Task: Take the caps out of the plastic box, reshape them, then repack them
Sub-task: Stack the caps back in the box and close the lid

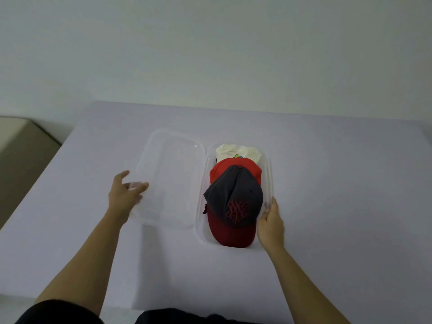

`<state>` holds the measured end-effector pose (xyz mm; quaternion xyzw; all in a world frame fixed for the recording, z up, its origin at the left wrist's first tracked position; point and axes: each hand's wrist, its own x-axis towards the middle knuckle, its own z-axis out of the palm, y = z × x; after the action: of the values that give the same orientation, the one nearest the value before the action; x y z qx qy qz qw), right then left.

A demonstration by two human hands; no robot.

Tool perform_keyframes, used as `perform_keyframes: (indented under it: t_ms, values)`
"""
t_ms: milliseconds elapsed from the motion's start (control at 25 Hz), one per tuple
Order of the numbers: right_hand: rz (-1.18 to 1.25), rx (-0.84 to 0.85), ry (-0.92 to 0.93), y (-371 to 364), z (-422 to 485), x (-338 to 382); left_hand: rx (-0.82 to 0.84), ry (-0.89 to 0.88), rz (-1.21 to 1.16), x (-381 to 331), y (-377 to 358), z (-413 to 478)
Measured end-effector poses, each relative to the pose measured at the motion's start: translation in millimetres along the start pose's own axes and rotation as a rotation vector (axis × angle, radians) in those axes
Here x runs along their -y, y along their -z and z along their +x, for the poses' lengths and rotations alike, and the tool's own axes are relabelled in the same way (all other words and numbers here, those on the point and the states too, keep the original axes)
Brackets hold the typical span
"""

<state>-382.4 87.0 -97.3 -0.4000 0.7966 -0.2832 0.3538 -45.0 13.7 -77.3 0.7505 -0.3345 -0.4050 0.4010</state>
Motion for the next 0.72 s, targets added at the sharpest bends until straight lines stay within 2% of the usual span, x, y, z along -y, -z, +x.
perform_keyframes:
  t_ms: [160, 280, 320, 480, 520, 600, 720]
  values:
    - [0.105, -0.001, -0.006, -0.9, 2.0, 3.4, -0.059, -0.159, -0.135, -55.8, 7.9, -6.5]
    - [0.233, -0.157, 0.126, 8.1, -4.0, 25.3, 0.048, -0.175, -0.286, -86.3, -3.6, -33.2]
    - [0.336, -0.149, 0.144, 14.4, -5.9, 39.1, 0.106, -0.155, -0.327, -90.9, -13.7, -45.7]
    - [0.786, 0.216, 0.105, 47.3, -2.3, 81.2, 0.322, -0.053, -0.348, -79.2, -59.7, -96.4]
    - [0.768, 0.255, 0.104, 52.7, -1.3, 84.1, 0.383, -0.034, -0.316, -72.9, -67.9, -106.1]
    - [0.548, 0.227, 0.142, 54.6, -1.3, 76.3, 0.434, -0.030, -0.187, -62.5, -79.7, -114.1]
    - [0.320, 0.141, 0.158, 42.6, 1.2, 50.4, 0.286, -0.118, 0.126, -56.8, -97.6, -105.9]
